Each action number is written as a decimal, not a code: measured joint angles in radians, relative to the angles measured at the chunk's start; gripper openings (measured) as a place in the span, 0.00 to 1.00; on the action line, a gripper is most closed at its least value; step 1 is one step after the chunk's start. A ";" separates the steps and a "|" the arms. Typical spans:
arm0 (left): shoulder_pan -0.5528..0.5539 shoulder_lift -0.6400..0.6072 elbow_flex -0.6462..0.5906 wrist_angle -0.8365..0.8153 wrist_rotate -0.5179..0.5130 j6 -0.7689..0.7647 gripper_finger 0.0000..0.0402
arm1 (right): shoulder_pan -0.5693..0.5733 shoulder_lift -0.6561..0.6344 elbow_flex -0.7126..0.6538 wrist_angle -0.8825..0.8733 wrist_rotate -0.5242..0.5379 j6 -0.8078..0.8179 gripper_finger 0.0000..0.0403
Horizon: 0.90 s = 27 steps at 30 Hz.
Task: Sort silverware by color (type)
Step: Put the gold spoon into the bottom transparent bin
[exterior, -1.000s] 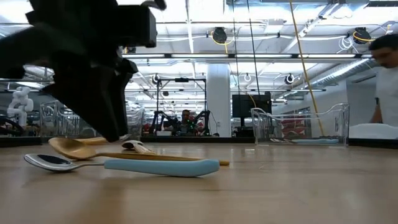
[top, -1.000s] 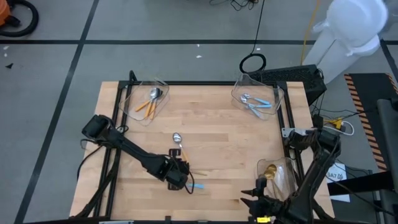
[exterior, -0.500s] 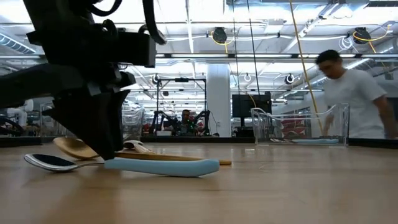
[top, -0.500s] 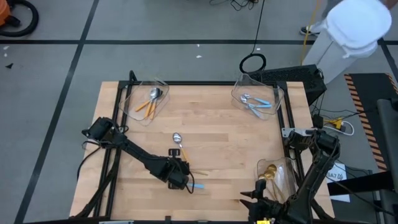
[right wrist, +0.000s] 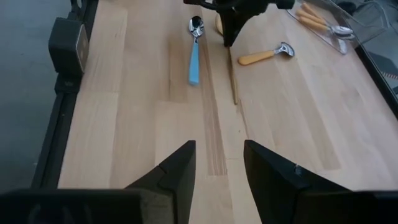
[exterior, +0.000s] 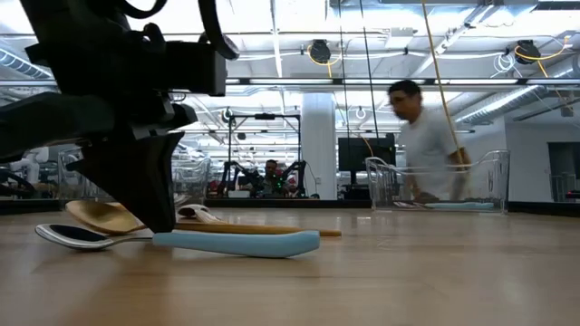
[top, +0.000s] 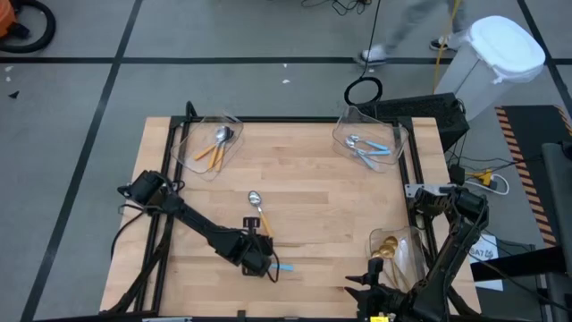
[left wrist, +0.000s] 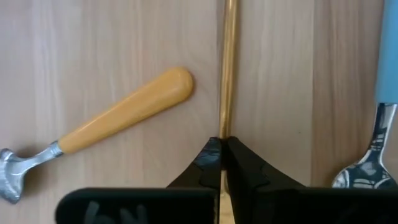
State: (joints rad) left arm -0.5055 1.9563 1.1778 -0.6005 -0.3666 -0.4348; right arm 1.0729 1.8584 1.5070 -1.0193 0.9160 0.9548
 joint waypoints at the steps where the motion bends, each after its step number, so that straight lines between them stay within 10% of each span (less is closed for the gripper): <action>1: -0.005 -0.006 0.008 -0.004 -0.015 -0.001 0.02 | -0.003 0.000 0.000 -0.001 0.000 0.006 0.33; 27: -0.014 -0.018 0.221 0.106 -0.135 0.153 0.01 | -0.235 0.000 0.000 0.116 -0.084 -0.163 0.40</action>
State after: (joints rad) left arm -0.5198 1.9381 1.3983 -0.4946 -0.5011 -0.2814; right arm 0.8383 1.8580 1.5070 -0.9029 0.8321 0.7919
